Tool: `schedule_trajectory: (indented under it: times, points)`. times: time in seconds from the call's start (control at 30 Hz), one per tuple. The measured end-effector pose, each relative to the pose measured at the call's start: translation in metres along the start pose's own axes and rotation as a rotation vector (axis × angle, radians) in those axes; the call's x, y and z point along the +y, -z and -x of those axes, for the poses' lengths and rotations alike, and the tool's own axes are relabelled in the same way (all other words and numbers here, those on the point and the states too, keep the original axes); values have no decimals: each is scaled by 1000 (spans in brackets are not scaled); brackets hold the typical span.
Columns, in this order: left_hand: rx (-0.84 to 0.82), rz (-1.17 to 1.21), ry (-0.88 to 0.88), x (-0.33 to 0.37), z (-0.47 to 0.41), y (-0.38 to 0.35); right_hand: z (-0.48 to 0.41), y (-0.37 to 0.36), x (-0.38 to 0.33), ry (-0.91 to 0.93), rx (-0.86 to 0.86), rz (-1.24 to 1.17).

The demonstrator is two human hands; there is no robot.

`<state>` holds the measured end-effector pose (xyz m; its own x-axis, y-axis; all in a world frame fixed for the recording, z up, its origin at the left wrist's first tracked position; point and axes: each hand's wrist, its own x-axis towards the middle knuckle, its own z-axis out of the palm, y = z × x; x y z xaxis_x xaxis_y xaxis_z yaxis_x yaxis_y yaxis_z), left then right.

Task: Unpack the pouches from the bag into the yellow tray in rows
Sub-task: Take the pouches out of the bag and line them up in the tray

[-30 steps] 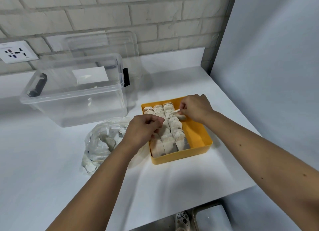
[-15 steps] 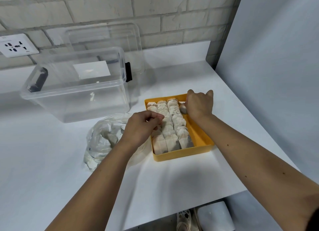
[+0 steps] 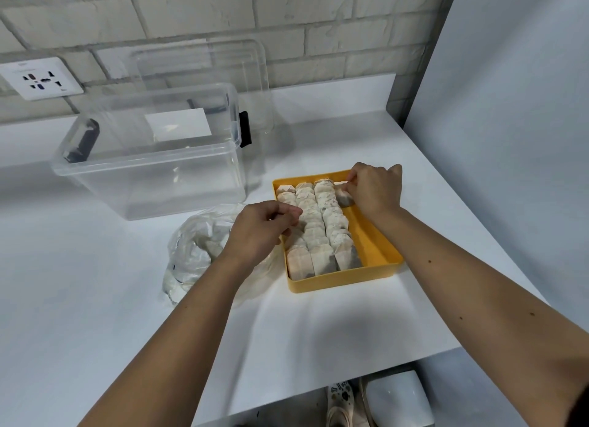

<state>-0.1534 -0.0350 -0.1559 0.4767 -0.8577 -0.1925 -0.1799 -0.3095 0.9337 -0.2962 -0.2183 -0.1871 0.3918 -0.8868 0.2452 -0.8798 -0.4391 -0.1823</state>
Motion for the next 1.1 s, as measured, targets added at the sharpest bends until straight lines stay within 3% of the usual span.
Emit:
schedule_trajectory:
  times: [0.13,0.23,0.33,0.43,0.67,0.77,0.87,1.1]
  points:
    - [27,-4,-17,6,4,15,10,20,-9,29,54,-113]
    - [110,-10,-39,12,7,48,25,38,-32,78,61,-363]
    - [211,20,-44,10,9,89,45,52,-66,138,-91,-724]
    - [226,-36,-28,1,18,109,65,51,-102,252,-298,-864]
    - [158,-662,-56,-40,37,102,83,17,-152,502,-588,-493]
    - [182,-753,-66,-45,39,99,82,11,-161,617,-569,-142]
    - [158,-800,-65,-47,37,97,79,6,-166,634,-514,58]
    - [121,-767,-26,-48,34,101,66,0,-172,617,-564,62]
